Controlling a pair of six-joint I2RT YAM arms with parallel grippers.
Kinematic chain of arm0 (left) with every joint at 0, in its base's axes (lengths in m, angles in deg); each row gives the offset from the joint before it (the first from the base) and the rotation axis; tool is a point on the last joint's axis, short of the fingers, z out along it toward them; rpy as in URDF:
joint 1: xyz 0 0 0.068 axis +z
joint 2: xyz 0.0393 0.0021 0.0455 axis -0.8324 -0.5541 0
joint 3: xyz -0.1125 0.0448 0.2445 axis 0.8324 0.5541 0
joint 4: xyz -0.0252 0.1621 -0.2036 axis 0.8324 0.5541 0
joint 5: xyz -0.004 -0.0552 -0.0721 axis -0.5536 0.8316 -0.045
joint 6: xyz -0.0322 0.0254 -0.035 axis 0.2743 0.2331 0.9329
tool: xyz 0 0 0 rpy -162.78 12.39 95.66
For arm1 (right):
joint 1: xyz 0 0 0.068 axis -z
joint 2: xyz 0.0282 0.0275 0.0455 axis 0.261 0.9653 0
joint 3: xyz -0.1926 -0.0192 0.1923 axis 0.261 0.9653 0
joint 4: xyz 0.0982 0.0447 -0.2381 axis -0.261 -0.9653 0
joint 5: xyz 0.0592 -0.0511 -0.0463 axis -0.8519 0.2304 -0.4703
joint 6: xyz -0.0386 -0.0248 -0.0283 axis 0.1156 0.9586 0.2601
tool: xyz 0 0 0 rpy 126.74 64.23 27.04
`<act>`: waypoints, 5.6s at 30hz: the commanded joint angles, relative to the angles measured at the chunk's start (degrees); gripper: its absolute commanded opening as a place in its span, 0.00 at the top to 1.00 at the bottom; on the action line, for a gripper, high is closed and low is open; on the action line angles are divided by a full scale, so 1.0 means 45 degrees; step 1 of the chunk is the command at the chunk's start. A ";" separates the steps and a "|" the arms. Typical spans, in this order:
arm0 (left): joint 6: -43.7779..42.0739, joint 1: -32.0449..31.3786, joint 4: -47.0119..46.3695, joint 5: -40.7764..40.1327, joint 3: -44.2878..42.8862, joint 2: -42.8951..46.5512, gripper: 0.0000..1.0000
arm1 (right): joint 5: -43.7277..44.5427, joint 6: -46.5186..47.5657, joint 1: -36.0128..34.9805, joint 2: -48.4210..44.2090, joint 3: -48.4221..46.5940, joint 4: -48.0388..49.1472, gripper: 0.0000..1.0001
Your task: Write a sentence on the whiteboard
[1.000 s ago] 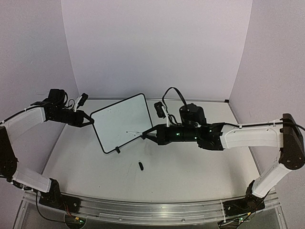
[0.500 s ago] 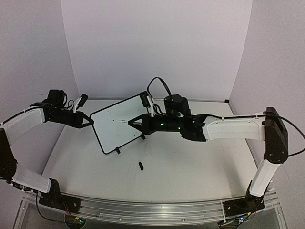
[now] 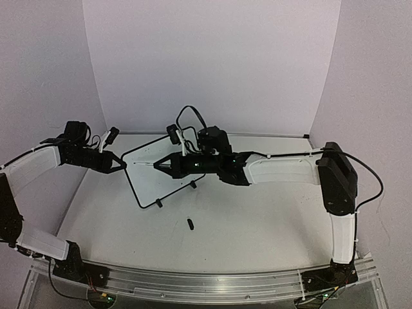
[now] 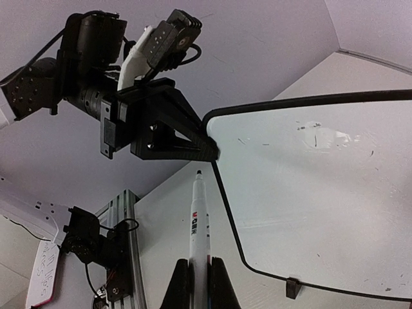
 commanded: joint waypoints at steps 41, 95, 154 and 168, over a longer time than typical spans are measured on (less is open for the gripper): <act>-0.0084 0.0077 0.0245 -0.0231 -0.0140 0.0429 1.00 | 0.1506 0.0176 -0.0077 0.1936 -0.2224 -0.1106 1.00; -0.0077 0.0085 0.0264 -0.0448 -0.0154 0.0458 1.00 | 0.0376 -0.0750 0.0259 0.2493 -0.3080 -0.0156 1.00; -0.0127 0.0078 0.0288 -0.0603 -0.0183 0.0395 1.00 | 0.0798 -0.0556 0.0089 0.1873 -0.2000 -0.0247 1.00; -0.0143 0.0080 0.0284 -0.0556 -0.0187 0.0404 1.00 | 0.1185 -0.0494 0.0092 0.1923 -0.2466 -0.0094 1.00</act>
